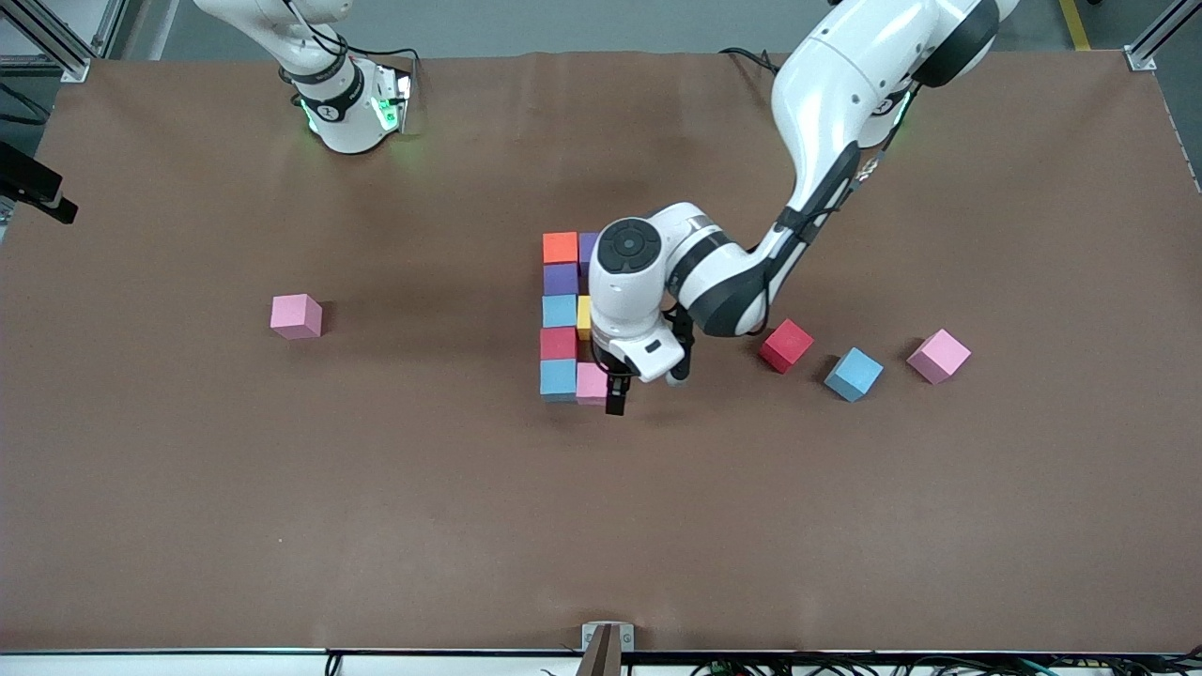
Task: Arrange 11 blocks into digit 3
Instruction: 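Open the left gripper and lift away from the pink cube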
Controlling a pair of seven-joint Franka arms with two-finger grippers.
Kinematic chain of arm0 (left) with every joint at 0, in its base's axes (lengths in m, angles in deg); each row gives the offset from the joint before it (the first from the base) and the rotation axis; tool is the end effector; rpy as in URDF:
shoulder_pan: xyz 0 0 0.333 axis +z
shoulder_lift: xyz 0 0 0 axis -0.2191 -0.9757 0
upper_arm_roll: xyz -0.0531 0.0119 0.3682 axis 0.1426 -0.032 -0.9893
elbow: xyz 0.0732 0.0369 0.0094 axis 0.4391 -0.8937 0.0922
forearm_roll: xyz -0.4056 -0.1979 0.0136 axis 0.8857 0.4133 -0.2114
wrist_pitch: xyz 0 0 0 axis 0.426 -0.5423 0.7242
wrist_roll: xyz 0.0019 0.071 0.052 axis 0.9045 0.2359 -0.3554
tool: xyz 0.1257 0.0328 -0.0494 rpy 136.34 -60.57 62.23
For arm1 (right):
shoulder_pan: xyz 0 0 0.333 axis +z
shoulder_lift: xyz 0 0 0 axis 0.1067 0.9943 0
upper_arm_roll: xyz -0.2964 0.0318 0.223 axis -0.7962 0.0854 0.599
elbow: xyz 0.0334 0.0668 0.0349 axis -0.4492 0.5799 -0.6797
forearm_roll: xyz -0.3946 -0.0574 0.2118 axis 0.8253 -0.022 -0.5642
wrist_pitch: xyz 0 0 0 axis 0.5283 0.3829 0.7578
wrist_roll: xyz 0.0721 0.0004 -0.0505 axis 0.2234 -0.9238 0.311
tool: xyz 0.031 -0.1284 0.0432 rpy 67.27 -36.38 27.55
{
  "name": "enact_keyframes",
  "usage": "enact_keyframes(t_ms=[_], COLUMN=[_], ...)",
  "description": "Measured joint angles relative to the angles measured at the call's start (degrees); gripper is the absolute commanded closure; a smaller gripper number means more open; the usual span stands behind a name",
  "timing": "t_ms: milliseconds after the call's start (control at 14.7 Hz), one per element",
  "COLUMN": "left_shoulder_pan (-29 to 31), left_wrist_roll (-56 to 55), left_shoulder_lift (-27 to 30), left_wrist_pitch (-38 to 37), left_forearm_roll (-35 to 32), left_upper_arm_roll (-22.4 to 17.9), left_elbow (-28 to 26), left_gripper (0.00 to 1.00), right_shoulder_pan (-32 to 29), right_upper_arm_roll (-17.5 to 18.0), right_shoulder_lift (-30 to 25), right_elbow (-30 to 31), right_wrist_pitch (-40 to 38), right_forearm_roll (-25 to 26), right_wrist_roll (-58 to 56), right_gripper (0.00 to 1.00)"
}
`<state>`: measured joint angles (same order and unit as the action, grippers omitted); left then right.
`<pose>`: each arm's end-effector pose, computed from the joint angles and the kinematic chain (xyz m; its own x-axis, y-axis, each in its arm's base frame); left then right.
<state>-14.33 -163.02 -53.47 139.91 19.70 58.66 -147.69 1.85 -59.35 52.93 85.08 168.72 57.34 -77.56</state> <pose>0.6447 -0.5509 0.2704 0.1591 0.9872 -0.0136 0.9734 -0.1546 0.1693 0.5900 -0.0555 0.7226 0.9980 -0.0630 0.0014 -0.0630 -0.9980 -0.0110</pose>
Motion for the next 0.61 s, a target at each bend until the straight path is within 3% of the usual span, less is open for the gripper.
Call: enact_keyframes(t_ms=[611], left_shoulder_pan=[19.3], left_wrist_roll=[20.5], left_shoulder_lift=[16.4], left_wrist_pitch=[-0.7], left_forearm_roll=[0.0], left_upper_arm_roll=[10.1], left_elbow=[-24.3], left_gripper=[0.05], right_shoulder_pan=[0.0], right_upper_arm_roll=[0.0], right_shoulder_lift=[0.0], right_elbow=[0.0], right_wrist_pitch=[0.0], right_forearm_roll=[0.0], right_wrist_roll=[0.0], right_gripper=[0.00])
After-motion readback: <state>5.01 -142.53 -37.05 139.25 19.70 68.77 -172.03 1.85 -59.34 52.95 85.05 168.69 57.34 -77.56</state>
